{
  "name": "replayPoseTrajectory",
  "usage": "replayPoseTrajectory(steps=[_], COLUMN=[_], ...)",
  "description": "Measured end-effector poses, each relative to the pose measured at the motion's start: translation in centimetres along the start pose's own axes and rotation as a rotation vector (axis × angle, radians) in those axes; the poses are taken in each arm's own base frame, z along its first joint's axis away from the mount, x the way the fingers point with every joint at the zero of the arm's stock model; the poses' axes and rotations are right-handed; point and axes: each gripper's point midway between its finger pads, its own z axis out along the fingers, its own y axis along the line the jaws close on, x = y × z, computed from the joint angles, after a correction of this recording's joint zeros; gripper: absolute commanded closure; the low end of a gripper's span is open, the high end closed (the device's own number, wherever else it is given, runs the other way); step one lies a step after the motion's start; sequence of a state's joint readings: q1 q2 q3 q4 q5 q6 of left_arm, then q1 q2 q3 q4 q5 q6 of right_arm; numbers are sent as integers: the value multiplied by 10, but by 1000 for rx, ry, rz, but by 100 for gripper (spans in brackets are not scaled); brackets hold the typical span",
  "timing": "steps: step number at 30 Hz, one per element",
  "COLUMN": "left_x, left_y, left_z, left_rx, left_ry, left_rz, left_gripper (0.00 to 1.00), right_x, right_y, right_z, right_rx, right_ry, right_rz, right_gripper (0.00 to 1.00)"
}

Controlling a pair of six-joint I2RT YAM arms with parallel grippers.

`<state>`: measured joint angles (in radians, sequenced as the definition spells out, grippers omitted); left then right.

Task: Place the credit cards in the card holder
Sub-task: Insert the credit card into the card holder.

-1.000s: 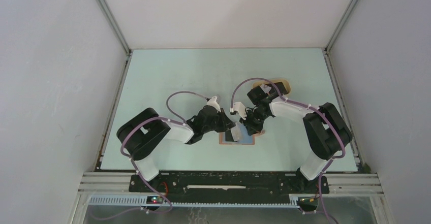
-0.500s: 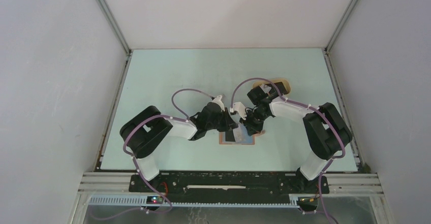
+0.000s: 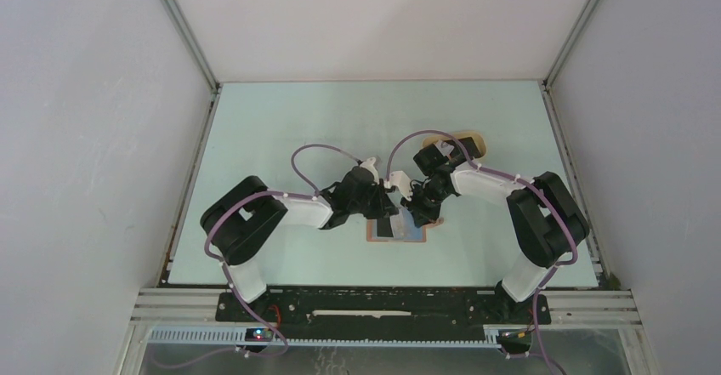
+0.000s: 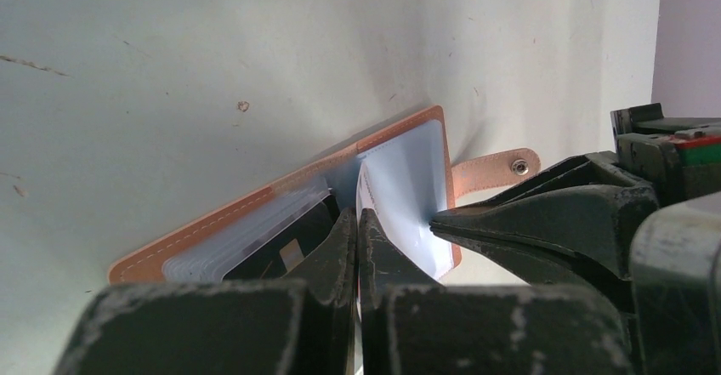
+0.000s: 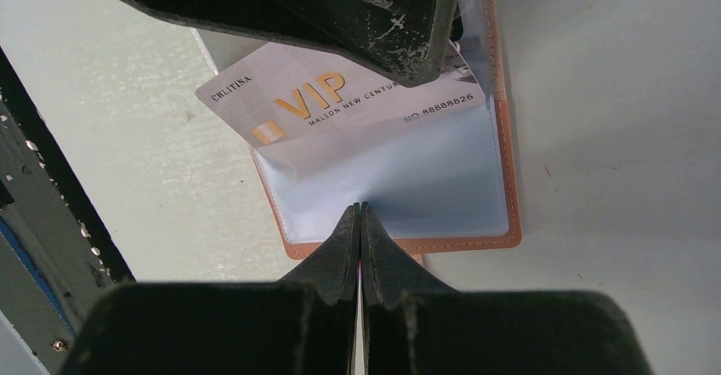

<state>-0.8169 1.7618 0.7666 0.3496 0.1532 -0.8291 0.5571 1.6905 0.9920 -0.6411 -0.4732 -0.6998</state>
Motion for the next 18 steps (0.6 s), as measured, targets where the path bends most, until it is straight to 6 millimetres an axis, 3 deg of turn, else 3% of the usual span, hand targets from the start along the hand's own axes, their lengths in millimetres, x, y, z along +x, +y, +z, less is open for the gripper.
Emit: replayPoseTrajectory(steps=[18], left_x=[3], left_y=[-2], left_z=[4], left_rx=[-12], left_ry=[60], left_rz=[17], left_gripper=[98], right_x=[0], right_y=[1], right_z=[0], right_rx=[-5], right_ry=[2], right_rz=[1], right_gripper=[93])
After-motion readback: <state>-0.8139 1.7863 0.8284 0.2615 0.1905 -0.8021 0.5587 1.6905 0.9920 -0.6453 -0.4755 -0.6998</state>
